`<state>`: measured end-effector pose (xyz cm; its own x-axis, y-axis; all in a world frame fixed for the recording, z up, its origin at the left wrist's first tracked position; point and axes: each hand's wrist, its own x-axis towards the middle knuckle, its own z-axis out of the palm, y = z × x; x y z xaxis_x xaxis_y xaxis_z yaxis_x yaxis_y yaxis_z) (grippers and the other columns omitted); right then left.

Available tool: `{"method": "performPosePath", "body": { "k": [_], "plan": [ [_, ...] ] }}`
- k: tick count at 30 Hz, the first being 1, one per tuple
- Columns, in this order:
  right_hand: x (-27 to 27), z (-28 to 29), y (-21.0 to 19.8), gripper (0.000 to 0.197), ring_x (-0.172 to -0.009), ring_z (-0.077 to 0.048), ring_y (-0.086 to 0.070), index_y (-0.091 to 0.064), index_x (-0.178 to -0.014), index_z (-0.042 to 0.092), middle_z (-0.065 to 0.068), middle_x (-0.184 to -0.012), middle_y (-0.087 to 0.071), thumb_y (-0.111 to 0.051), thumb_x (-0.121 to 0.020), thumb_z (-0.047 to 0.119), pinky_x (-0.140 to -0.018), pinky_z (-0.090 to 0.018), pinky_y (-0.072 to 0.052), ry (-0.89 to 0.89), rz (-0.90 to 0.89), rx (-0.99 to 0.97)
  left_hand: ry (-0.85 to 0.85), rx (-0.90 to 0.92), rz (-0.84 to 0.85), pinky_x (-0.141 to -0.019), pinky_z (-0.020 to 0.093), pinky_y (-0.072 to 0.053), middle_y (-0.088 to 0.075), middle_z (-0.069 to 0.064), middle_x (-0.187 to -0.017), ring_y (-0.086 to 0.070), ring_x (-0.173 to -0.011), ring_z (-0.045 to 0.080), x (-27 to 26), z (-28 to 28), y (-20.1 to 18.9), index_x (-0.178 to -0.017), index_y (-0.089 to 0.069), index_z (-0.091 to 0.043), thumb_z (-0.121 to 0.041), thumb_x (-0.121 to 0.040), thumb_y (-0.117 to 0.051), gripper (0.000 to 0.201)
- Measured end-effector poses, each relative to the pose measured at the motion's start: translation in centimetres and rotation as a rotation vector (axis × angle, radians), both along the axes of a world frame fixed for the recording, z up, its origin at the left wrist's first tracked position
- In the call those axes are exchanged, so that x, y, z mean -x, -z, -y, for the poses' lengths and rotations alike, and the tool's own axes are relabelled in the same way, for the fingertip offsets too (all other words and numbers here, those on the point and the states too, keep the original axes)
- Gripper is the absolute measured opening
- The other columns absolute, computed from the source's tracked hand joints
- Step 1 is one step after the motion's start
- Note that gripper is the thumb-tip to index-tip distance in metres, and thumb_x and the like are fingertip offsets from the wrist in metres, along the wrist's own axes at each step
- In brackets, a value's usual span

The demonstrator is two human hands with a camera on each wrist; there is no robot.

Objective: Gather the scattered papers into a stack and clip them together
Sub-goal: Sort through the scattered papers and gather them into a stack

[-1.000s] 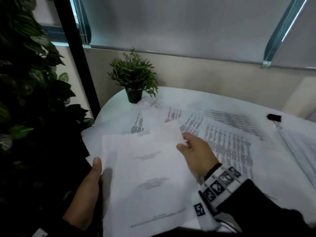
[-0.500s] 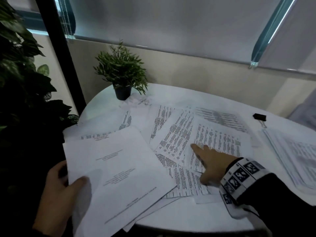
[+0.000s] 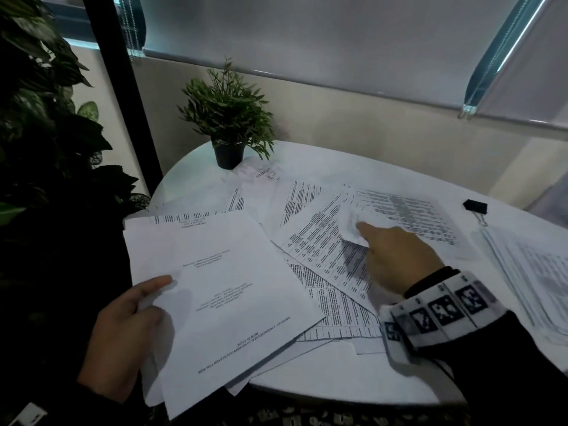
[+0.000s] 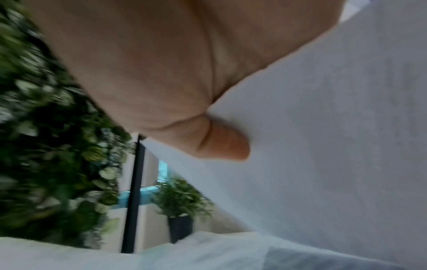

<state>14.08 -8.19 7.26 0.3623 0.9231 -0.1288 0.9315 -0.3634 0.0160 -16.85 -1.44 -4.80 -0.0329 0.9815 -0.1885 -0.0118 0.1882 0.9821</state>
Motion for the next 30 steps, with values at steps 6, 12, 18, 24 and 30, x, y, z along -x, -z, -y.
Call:
{"method": "performPosePath", "body": {
  "k": [6,12,18,24,30],
  "plan": [
    [11.1,-0.3,4.2,0.062,-0.119,-0.040,-0.050,-0.046,-0.135,0.001,-0.026,-0.131,-0.051,-0.069,-0.079,0.016,-0.100,-0.051,-0.042,-0.827,-0.265,-0.130,0.054,-0.020,0.099,-0.073,0.025,-0.052,-0.070,0.008,-0.092,-0.066,-0.084,0.030,-0.7,0.5,-1.1,-0.100,-0.070,-0.025,-0.014,-0.095,-0.053,0.021],
    [12.4,-1.1,4.8,0.079,-0.137,-0.025,-0.031,-0.024,-0.148,0.010,-0.013,-0.150,-0.033,-0.066,-0.086,0.034,-0.116,-0.037,-0.025,-0.869,-0.581,0.101,0.013,-0.027,-0.087,-0.094,0.052,-0.047,-0.067,0.018,-0.112,-0.065,-0.099,0.035,-0.1,-0.1,-0.1,-0.117,-0.060,-0.005,0.003,-0.087,-0.060,0.031],
    [2.6,-2.4,5.1,0.084,-0.143,-0.031,-0.014,0.006,-0.150,0.026,-0.008,-0.159,-0.005,-0.050,-0.088,0.039,-0.112,-0.049,-0.029,-0.148,-0.055,0.304,-0.093,-0.135,-0.122,-0.103,0.055,-0.038,-0.048,0.011,-0.140,-0.051,-0.121,0.030,-0.4,-0.3,-0.4,-0.142,-0.029,-0.015,0.017,-0.078,-0.062,0.079],
    [1.7,-2.9,6.1,0.055,-0.106,-0.028,-0.055,-0.025,-0.142,0.014,-0.015,-0.130,-0.047,-0.044,-0.091,0.013,-0.086,-0.038,-0.051,-0.094,0.002,0.245,-0.057,-0.216,-0.331,-0.108,0.046,-0.035,-0.041,0.003,-0.147,-0.037,-0.136,0.027,-0.2,-0.2,-0.6,-0.122,-0.053,-0.027,0.004,-0.084,-0.065,0.051],
    [5.4,-2.0,2.8,0.038,-0.085,-0.022,-0.061,-0.054,-0.122,0.023,0.000,-0.102,-0.066,-0.043,-0.091,0.004,-0.074,-0.031,-0.048,-0.202,0.047,-0.153,-0.119,-0.045,-0.002,-0.105,0.047,-0.040,-0.057,0.008,-0.130,-0.053,-0.121,0.030,-0.7,-0.4,-0.2,-0.085,-0.072,-0.029,-0.002,-0.089,-0.058,0.031]
  ]
}}
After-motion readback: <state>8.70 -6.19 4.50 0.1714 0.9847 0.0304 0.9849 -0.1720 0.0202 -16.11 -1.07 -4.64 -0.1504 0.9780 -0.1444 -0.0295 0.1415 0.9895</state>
